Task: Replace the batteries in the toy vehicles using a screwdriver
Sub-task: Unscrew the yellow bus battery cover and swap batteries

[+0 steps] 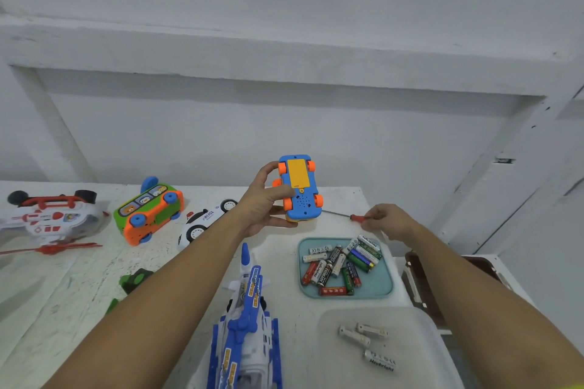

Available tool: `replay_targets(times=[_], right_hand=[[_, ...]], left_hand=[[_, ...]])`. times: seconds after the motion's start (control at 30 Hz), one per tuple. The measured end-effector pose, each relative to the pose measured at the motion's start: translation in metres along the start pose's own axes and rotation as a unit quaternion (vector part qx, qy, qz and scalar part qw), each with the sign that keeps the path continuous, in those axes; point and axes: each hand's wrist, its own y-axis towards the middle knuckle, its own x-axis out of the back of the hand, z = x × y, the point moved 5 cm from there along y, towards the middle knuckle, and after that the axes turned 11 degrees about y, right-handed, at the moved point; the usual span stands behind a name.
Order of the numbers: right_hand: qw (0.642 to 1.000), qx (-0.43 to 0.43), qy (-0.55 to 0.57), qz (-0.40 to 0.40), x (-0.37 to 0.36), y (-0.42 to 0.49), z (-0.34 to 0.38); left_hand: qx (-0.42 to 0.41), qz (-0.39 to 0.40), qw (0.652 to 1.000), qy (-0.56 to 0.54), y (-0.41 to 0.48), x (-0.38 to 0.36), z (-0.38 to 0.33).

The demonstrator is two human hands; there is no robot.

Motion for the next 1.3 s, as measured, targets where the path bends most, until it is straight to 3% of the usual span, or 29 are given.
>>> replay_targets(times=[0.2, 0.33, 0.47, 0.57, 0.83, 1.03, 1.3], right_hand=[[0.966, 0.078, 0.242, -0.046, 0.016, -0.011, 0.045], [0.883, 0.121, 0.453, -0.003, 0.018, -0.022, 0.083], [0.827, 0.176, 0.534, 0.011, 0.014, -0.039, 0.122], [0.829, 0.213, 0.517, -0.005, 0.011, -0.054, 0.145], [0.894, 0.338, 0.291, -0.027, -0.017, -0.089, 0.182], [0.883, 0.410, 0.229, -0.010, -0.038, -0.103, 0.192], [0.889, 0.429, 0.162, -0.019, -0.044, -0.107, 0.195]], left_hand=[[0.004, -0.004, 1.000, -0.019, -0.004, 0.000, 0.000], [0.000, -0.010, 0.999, -0.032, -0.007, -0.001, -0.003], [-0.004, -0.018, 0.999, -0.035, -0.009, -0.001, -0.008], [-0.009, -0.023, 0.999, -0.031, -0.011, -0.001, -0.011], [-0.014, -0.033, 0.998, -0.048, -0.018, -0.001, -0.017], [-0.013, -0.043, 0.998, -0.050, -0.021, -0.002, -0.017], [-0.003, -0.057, 0.997, -0.055, -0.022, 0.000, -0.016]])
